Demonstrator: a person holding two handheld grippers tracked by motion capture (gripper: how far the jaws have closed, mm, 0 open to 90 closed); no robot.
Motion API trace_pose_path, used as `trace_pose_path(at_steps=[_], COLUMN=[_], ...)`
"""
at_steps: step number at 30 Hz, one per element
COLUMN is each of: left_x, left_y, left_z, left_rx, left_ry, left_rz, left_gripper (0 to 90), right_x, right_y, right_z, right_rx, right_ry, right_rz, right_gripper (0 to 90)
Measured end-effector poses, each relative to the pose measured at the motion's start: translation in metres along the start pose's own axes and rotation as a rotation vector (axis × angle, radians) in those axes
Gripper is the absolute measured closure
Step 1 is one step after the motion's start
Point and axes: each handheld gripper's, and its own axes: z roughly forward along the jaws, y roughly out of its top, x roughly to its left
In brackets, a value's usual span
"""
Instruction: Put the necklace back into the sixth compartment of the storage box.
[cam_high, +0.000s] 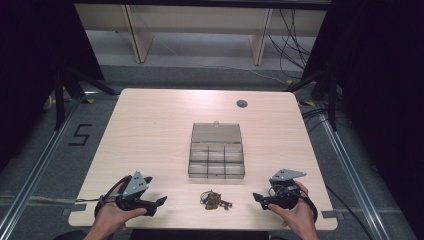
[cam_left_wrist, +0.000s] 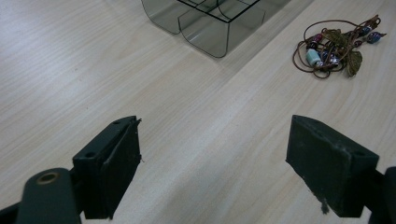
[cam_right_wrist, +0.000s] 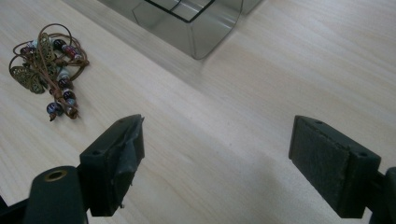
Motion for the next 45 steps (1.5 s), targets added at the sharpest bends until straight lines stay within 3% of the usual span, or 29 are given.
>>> trace_pose_path(at_steps=[1,4,6,7,8,10,11,12,13,16,17,20,22,23,25,27,28,30,31,33,35,37,38,39,40,45], left_x=[-0.001,0.000,-0.001,-0.001,-0.001,-0.001,-0.001,-0.001,-0.001,-0.002,-0.001,-0.002,-0.001,0.000,-0.002,-0.001,-0.001,-0.001,0.000,0.000,0.000,0.000,0.000,-0.001,-0.001,0.001], left_y=[0.000,0.000,-0.001,-0.001,-0.001,0.000,-0.001,0.000,0.000,-0.001,-0.001,-0.001,0.000,0.000,-0.001,0.000,-0.001,-0.001,-0.001,-0.001,-0.001,-0.001,-0.001,-0.002,-0.002,-0.001], left_z=[0.000,0.000,0.000,0.000,0.000,-0.001,0.000,-0.001,-0.001,0.000,0.000,0.000,0.000,-0.001,0.000,0.000,0.000,0.000,0.000,0.000,0.000,0.000,0.001,0.001,0.001,0.001], left_rx=[-0.004,0.001,0.002,-0.001,-0.006,0.009,0.006,0.011,0.008,0.000,0.006,0.004,0.007,0.007,0.003,0.010,0.010,0.010,0.012,0.010,0.015,0.015,0.011,0.009,0.009,0.008], left_ry=[-0.002,-0.005,0.000,-0.001,0.000,0.008,0.008,0.010,0.010,0.006,0.007,0.004,0.003,0.004,0.005,0.004,0.005,0.000,-0.004,0.002,0.007,0.007,0.006,0.006,0.006,0.005], left_rz=[-0.019,-0.002,-0.017,-0.015,-0.023,-0.021,-0.023,-0.016,-0.019,-0.030,-0.023,-0.026,-0.007,0.005,-0.016,-0.007,-0.013,-0.013,0.001,-0.002,0.001,-0.002,-0.003,-0.030,-0.030,-0.004], left_gripper=[17.2,17.2,17.2,17.2,17.2,17.2,17.2,17.2,17.2,17.2,17.2,17.2,17.2,17.2,17.2,17.2,17.2,17.2,17.2,17.3,17.3,17.3,17.3,17.3,17.3,17.3], right_x=[0.000,0.002,0.004,0.004,0.006,0.009,0.010,0.012,0.013,0.016,0.019,0.023,0.027,0.029,0.030,0.034,0.035,0.038,0.038,0.041,0.044,0.048,0.048,0.049,0.054,0.066], right_y=[0.001,0.003,0.004,0.006,0.007,0.010,0.011,0.013,0.015,0.018,0.022,0.026,0.032,0.034,0.038,0.041,0.041,0.044,0.044,0.046,0.048,0.052,0.053,0.054,0.057,0.062], right_z=[-0.001,-0.003,-0.002,-0.005,-0.003,-0.005,-0.005,-0.006,-0.005,-0.002,-0.002,0.000,0.004,0.004,0.006,0.006,0.009,0.009,0.013,0.013,0.015,0.014,0.017,0.018,0.017,0.026], right_rx=[0.004,0.006,-0.011,0.017,-0.005,0.015,0.022,0.033,0.030,0.022,0.039,0.052,0.063,0.072,0.077,0.095,0.079,0.104,0.082,0.113,0.125,0.148,0.130,0.124,0.137,0.142], right_ry=[0.001,0.010,0.017,0.026,0.026,0.046,0.050,0.056,0.057,0.072,0.077,0.087,0.102,0.106,0.108,0.103,0.096,0.120,0.108,0.142,0.123,0.155,0.138,0.148,0.150,0.177], right_rz=[-0.007,-0.014,-0.012,-0.022,-0.021,-0.018,-0.040,-0.019,-0.043,-0.049,-0.084,-0.093,-0.135,-0.130,-0.144,-0.125,-0.135,-0.132,-0.153,-0.164,-0.191,-0.175,-0.212,-0.240,-0.218,-0.252], right_gripper=[19.0,19.3,19.8,19.9,20.0,20.9,21.5,21.8,22.3,23.0,23.2,23.8,25.5,25.5,25.5,25.5,25.6,25.5,25.6,28.1,28.4,28.4,28.4,28.4,28.4,28.9])
